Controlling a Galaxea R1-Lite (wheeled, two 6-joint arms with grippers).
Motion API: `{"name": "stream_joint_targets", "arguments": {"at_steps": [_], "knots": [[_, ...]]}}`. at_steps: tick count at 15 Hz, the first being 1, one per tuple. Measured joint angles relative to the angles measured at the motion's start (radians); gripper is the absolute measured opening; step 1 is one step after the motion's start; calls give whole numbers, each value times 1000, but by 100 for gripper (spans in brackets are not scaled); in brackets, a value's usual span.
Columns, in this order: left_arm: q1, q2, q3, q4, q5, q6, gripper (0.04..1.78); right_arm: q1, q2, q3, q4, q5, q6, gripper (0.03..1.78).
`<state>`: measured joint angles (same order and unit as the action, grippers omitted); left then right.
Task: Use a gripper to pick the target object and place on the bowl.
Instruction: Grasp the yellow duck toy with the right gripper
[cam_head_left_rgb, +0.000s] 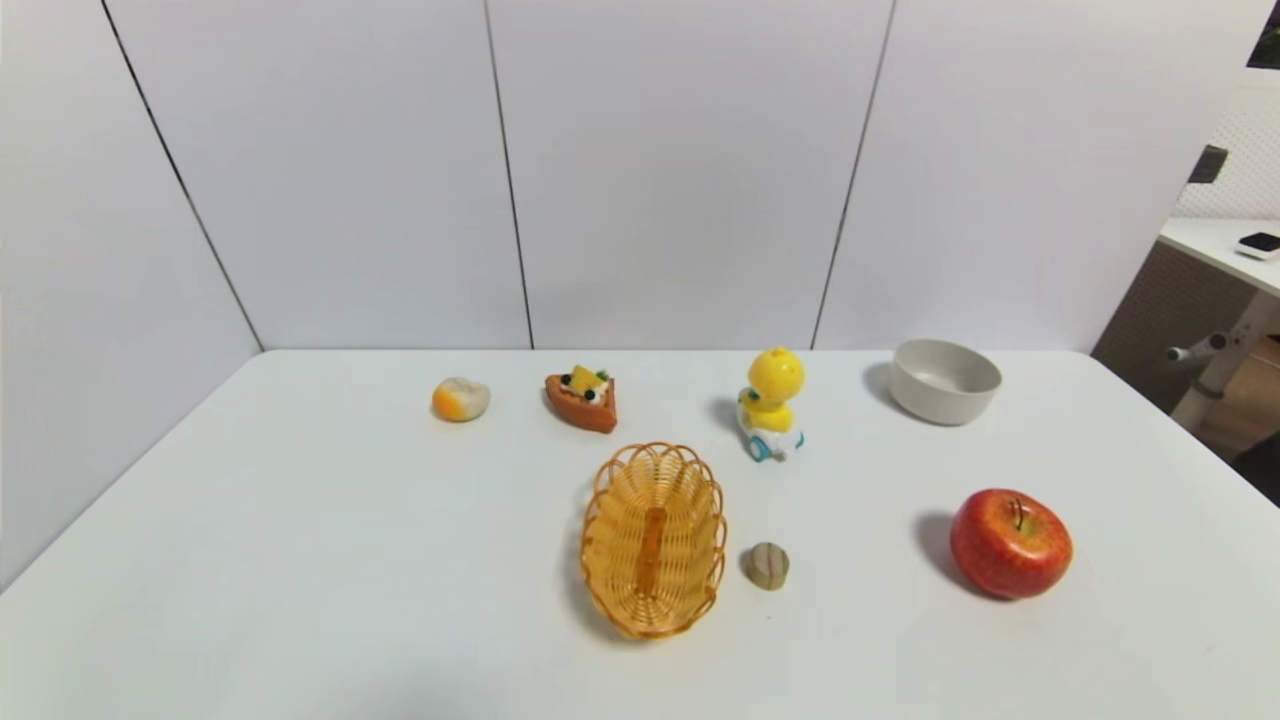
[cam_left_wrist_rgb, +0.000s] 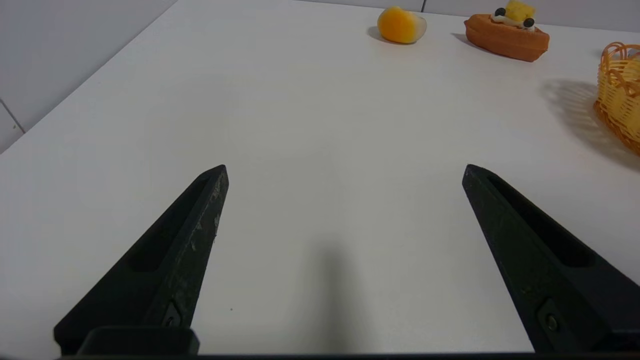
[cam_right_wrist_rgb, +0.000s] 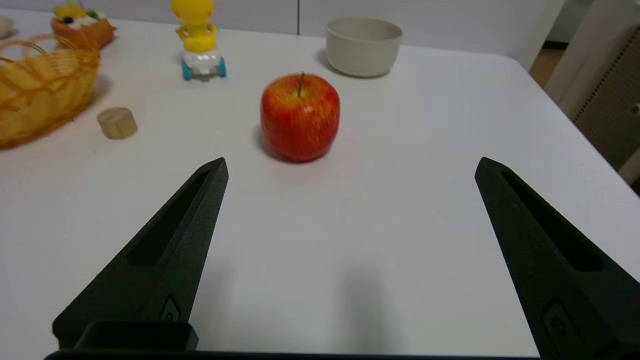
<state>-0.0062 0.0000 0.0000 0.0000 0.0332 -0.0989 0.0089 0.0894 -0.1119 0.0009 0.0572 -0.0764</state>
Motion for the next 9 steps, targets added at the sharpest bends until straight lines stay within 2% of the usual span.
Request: {"name": "stream_joint_targets", "arguments": {"at_steps": [2, 4, 9], "knots": [[0, 0, 0, 0, 0, 0, 169, 16, 85, -154, -2, 34, -11, 171], [0, 0, 0, 0, 0, 0, 169, 44, 202, -350, -6, 76, -50, 171], [0, 0, 0, 0, 0, 0, 169, 159, 552, -754, -18, 141, -153, 171]]}}
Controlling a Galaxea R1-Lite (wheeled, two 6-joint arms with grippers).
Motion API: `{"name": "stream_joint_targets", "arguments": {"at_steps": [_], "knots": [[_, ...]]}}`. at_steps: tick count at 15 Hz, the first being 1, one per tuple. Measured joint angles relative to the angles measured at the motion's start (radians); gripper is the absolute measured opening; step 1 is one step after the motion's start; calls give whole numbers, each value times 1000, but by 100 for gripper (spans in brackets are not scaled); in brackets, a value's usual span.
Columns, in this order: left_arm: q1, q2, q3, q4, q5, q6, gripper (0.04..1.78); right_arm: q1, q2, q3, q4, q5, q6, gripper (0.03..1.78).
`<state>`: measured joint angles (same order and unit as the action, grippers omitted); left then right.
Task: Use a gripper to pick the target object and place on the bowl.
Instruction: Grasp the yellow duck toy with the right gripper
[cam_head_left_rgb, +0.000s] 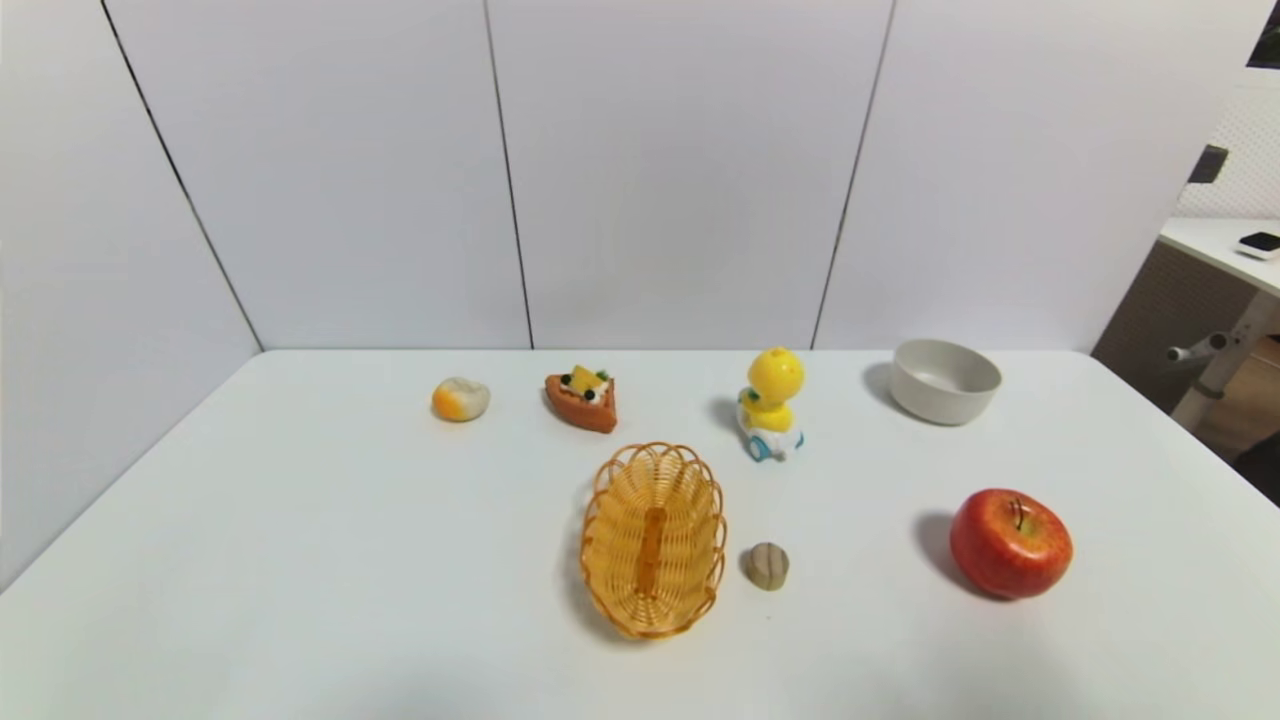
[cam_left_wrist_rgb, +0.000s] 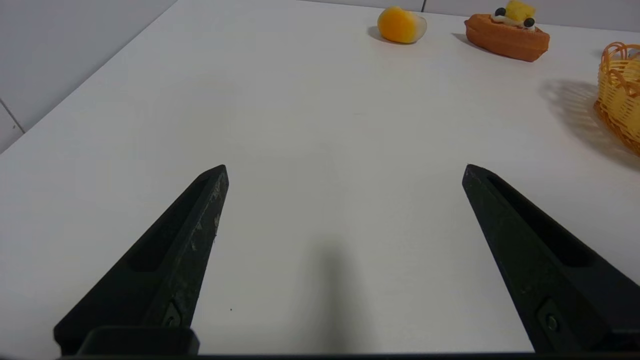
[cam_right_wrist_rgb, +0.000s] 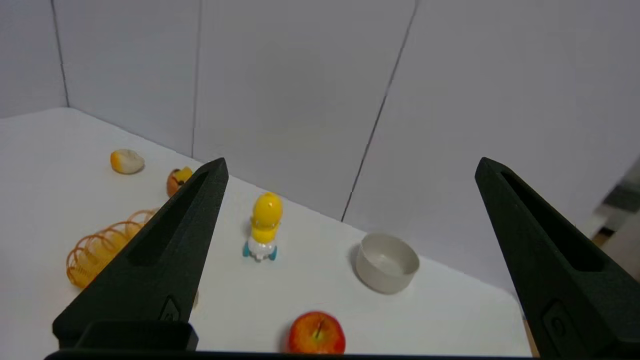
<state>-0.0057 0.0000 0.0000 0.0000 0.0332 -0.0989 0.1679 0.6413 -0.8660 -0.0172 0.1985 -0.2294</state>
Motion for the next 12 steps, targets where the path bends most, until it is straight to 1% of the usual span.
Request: {"name": "stream_joint_targets", "arguments": {"at_steps": [2, 4, 5, 8, 10, 12], "knots": [[0, 0, 0, 0, 0, 0, 169, 84, 160, -175, 0, 13, 2, 171], [0, 0, 0, 0, 0, 0, 169, 179, 316, -340, -4, 13, 37, 171], [0, 0, 0, 0, 0, 1, 169, 215, 400, -422, -8, 5, 53, 171], [0, 0, 0, 0, 0, 0, 169, 272, 635, -625, -16, -34, 80, 171], [0, 0, 0, 0, 0, 0, 169, 291, 770, -715, -22, -49, 84, 171], [0, 0, 0, 0, 0, 0, 169, 304, 887, -785, -27, -53, 101, 171]]}}
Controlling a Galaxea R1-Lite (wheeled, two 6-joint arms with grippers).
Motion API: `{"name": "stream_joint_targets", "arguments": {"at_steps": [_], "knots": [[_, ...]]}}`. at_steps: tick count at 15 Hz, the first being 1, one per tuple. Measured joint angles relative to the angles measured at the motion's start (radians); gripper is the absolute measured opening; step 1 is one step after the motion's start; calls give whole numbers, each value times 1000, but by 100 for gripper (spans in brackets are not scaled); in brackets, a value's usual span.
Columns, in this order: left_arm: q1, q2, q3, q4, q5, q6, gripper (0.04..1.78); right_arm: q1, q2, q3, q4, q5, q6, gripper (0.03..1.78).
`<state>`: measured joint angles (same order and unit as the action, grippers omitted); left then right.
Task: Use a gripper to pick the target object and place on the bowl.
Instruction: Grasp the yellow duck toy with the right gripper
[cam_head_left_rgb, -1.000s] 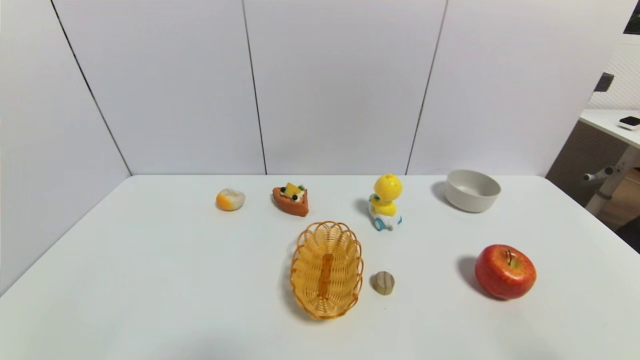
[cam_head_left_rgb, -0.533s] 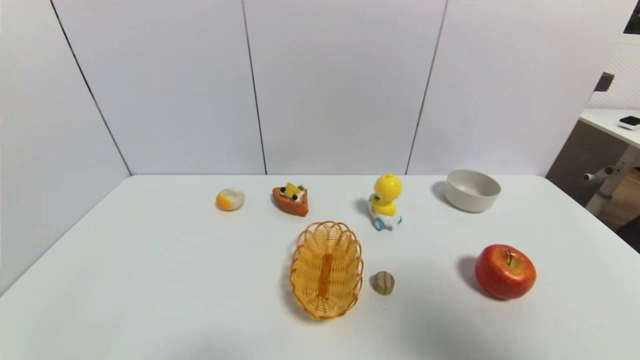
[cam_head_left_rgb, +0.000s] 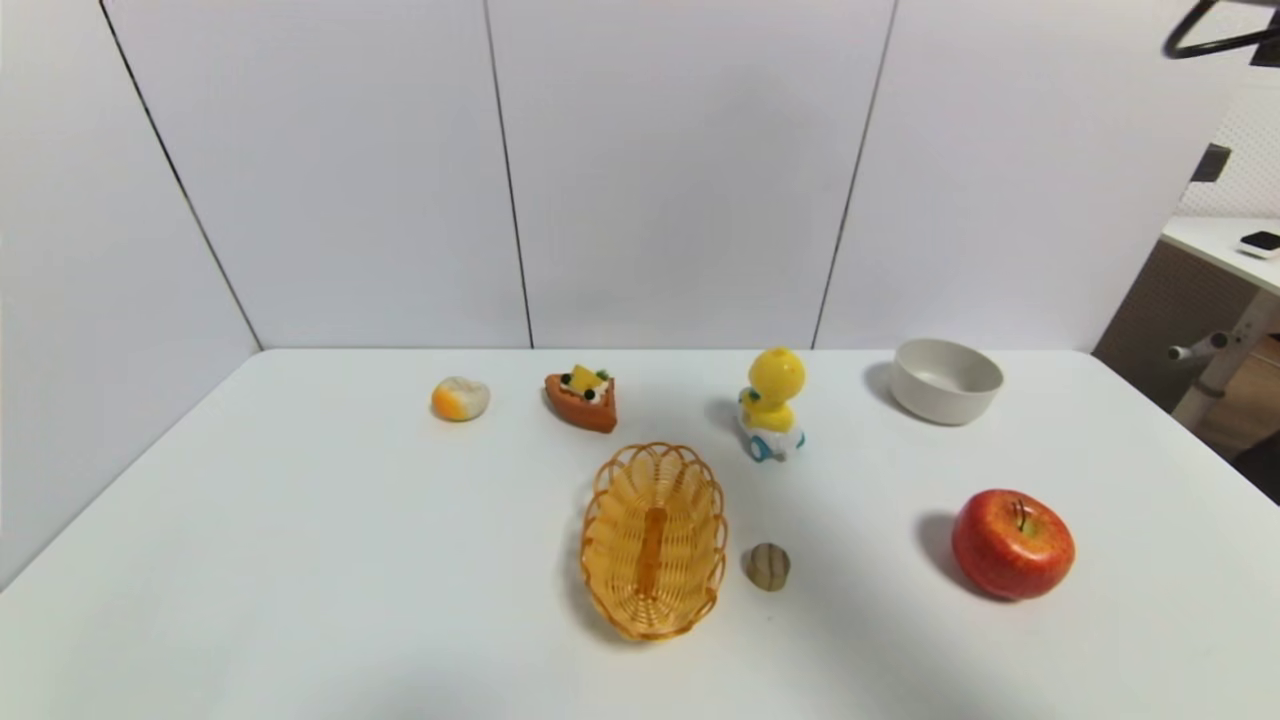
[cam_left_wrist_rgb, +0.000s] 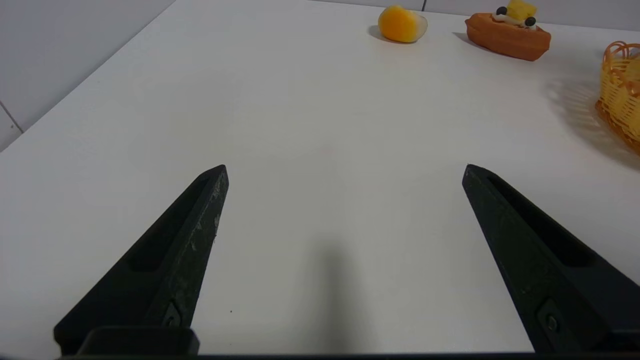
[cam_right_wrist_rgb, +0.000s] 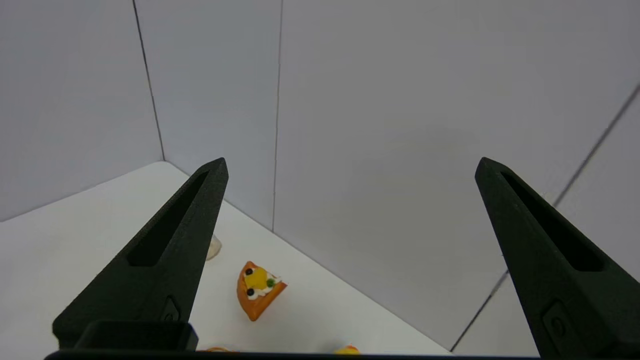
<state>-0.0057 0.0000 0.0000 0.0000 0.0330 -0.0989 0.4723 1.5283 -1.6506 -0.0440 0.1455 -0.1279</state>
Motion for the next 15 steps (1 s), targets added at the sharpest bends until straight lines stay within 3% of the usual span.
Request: {"name": "stream_joint_targets", "arguments": {"at_steps": [5, 12, 15], "knots": [[0, 0, 0, 0, 0, 0, 169, -1, 216, -72, 65, -2, 117, 171], [0, 0, 0, 0, 0, 0, 169, -47, 405, -190, 479, 2, 121, 171], [0, 0, 0, 0, 0, 0, 169, -73, 469, -226, 590, 6, 123, 171]]}}
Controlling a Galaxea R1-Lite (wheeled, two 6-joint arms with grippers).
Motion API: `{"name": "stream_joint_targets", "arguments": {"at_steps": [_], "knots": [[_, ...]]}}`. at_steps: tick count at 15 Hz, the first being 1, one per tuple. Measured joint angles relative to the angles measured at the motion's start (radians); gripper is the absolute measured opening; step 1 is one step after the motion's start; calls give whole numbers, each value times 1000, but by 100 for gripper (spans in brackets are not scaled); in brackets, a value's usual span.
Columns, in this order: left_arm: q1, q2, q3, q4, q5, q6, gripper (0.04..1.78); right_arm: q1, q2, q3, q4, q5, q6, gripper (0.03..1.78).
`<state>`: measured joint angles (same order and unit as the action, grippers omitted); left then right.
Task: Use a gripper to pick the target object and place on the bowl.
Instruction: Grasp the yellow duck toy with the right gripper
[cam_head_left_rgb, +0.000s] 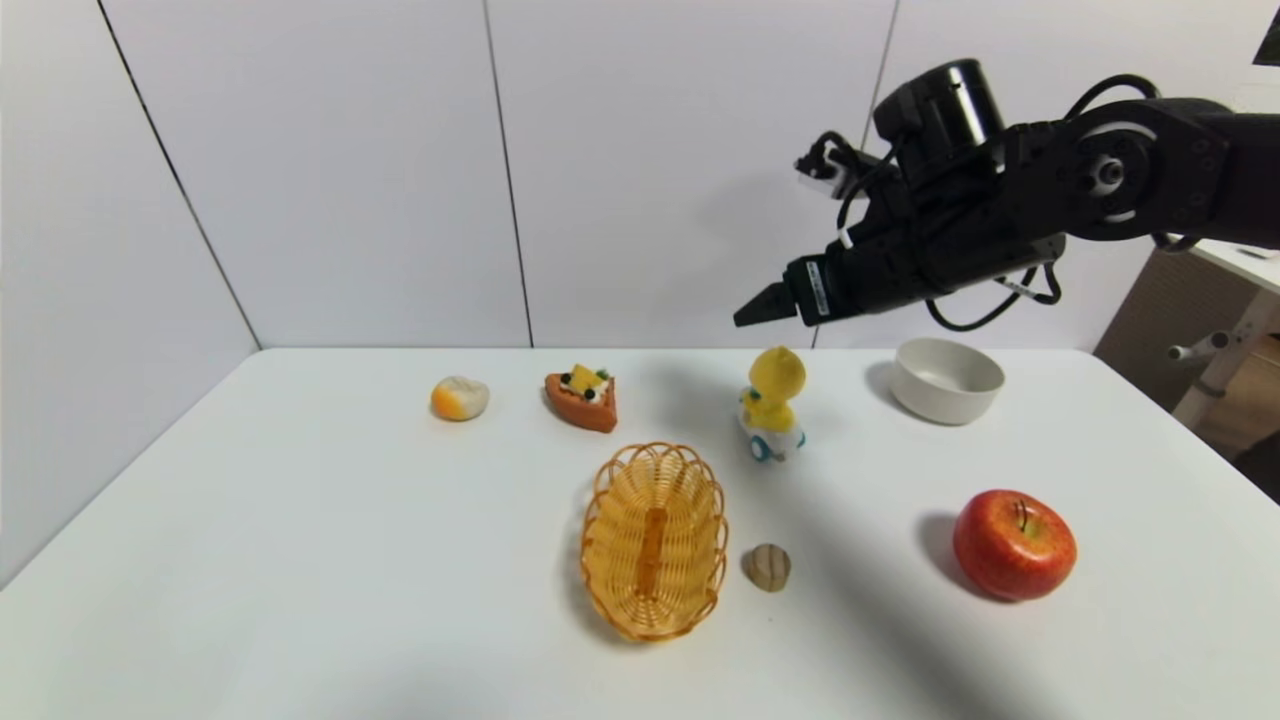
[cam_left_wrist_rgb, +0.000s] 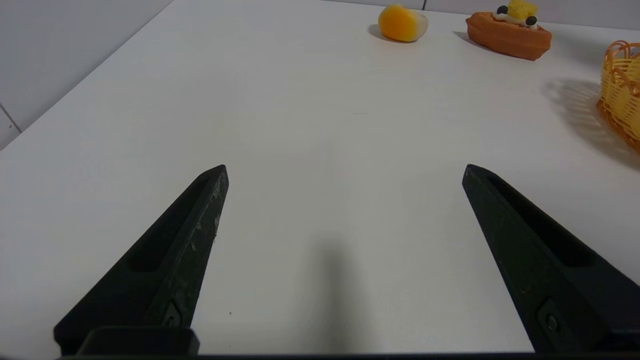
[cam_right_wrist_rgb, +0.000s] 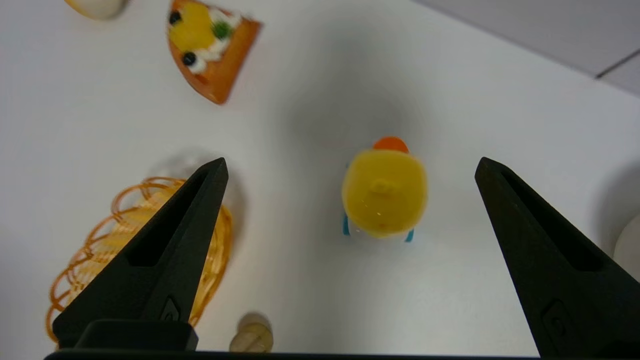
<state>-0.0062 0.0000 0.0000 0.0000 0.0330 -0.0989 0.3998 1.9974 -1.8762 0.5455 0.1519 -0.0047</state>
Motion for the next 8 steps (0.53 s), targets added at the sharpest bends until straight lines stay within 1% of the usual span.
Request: {"name": "stream_joint_targets", "arguments": {"at_steps": [2, 5, 8], "knots": [[0, 0, 0, 0, 0, 0, 169, -14, 39, -8, 35, 0, 0, 171], [0, 0, 0, 0, 0, 0, 169, -33, 94, -11, 39, -4, -1, 171], [0, 0, 0, 0, 0, 0, 169, -39, 134, -17, 38, -1, -1, 171]]}}
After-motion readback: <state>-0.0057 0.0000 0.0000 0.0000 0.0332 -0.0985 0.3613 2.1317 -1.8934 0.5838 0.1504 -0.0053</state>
